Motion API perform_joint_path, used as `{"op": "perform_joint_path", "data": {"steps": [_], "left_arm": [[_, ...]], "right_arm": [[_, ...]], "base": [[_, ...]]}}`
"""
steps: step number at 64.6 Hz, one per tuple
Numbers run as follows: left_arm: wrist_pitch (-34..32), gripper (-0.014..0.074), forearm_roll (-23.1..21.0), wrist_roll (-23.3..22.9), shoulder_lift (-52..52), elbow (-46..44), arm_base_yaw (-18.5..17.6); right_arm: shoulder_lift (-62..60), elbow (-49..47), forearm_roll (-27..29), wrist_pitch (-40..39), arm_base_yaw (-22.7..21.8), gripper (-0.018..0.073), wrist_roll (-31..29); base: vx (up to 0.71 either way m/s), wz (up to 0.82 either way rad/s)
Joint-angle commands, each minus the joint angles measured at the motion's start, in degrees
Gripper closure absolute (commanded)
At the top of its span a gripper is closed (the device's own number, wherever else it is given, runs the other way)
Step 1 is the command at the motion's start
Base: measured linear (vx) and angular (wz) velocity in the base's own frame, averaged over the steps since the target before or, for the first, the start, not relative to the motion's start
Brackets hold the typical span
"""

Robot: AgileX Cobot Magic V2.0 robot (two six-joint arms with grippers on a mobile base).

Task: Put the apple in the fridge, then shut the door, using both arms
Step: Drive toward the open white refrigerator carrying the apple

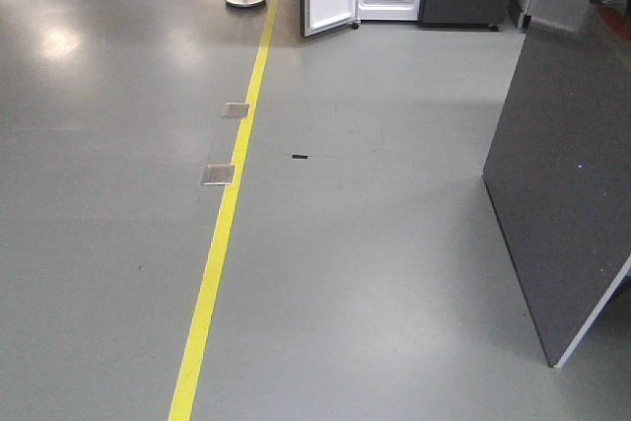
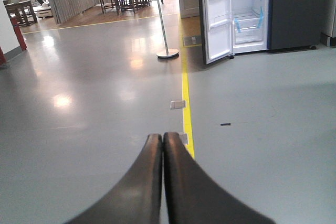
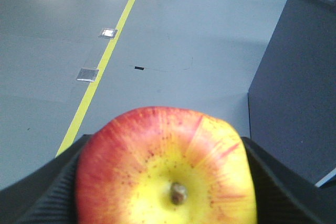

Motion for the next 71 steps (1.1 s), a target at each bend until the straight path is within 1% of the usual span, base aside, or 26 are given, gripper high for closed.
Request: {"op": "perform_joint_path", "data": {"steps": [1, 71], "left_arm": [[-3.9, 0.0603, -0.5, -0.2, -0.9, -1.0, -0.4], [-3.9, 0.0603, -0.5, -0.2, -0.9, -1.0, -0.4]], "right_arm": [[-1.5, -1.7, -0.1, -4.4, -0.2, 0.0410, -0.4], [-1.5, -1.7, -0.1, -4.5, -0.2, 0.0410, -0.4]], "base": [[0.12, 0.01], [0.17, 0.01]]}}
